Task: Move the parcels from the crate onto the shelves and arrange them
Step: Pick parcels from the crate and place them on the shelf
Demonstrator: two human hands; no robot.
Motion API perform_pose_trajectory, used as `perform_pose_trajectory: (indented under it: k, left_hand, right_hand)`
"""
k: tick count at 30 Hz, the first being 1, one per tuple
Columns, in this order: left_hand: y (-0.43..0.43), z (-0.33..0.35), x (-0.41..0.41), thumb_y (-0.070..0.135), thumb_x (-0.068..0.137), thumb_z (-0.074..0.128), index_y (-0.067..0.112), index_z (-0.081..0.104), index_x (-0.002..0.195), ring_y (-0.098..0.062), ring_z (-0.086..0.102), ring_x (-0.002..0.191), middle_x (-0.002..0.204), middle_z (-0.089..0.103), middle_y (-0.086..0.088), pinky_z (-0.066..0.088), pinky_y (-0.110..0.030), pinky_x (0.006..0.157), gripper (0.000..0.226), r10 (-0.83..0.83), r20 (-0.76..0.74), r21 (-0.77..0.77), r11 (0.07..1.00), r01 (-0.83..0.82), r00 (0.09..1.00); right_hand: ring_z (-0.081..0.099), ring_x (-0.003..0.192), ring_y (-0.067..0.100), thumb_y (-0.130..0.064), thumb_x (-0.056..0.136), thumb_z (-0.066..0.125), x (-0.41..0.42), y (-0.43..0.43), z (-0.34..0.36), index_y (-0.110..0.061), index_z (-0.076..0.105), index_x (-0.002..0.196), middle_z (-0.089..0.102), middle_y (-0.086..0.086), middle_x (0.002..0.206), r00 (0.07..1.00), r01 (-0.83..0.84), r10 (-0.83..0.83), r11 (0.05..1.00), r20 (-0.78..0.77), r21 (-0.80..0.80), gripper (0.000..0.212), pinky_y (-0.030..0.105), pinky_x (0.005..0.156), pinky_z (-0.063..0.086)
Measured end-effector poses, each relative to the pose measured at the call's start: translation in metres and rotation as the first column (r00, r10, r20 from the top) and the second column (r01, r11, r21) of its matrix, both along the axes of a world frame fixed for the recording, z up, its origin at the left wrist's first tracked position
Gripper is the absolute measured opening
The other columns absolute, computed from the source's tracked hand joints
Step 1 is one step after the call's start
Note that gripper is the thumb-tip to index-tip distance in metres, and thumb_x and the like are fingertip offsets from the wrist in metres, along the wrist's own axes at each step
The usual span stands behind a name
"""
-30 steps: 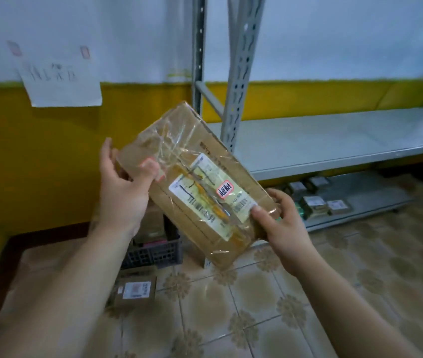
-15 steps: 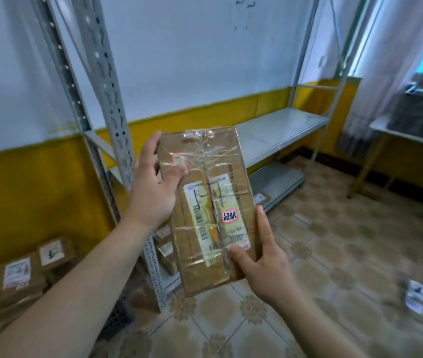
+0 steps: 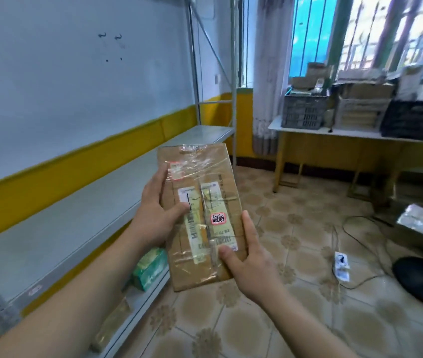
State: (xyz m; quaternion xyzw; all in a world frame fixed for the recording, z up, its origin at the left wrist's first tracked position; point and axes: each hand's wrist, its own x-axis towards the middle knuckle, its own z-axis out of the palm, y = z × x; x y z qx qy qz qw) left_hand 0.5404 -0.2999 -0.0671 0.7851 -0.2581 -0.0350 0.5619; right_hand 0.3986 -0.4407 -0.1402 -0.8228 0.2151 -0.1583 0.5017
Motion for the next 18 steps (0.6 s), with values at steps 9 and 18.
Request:
perform_pose_trajectory:
  k: [9, 18]
  left_hand:
    - [-0.130, -0.002, 0.038, 0.020, 0.091, 0.064, 0.051, 0.018, 0.146, -0.022, 0.055, 0.121, 0.148, 0.040, 0.007, 0.051, -0.045, 0.095, 0.078, -0.053, 0.068, -0.007, 0.999, 0.054, 0.996]
    - [-0.227, -0.035, 0.130, 0.021, 0.089, 0.067, 0.044, 0.018, 0.149, -0.018, 0.046, 0.128, 0.149, 0.037, 0.008, 0.042, -0.037, 0.103, 0.081, -0.122, 0.018, 0.024, 0.992, 0.122, 0.992]
  right_hand:
    - [0.045, 0.121, 0.017, -0.043, 0.097, 0.056, 0.022, -0.114, 0.016, -0.048, -0.003, 0.153, 0.044, -0.003, 0.146, 0.995, 0.079, -0.077, 0.997, 0.057, -0.024, 0.081, 0.031, 0.101, 0.036]
    - [0.048, 0.120, 0.015, -0.046, 0.097, 0.056, 0.106, -0.201, -0.005, -0.051, -0.006, 0.153, 0.047, -0.004, 0.146, 0.991, 0.130, -0.131, 0.991, -0.040, -0.029, 0.084, 0.033, 0.102, 0.041]
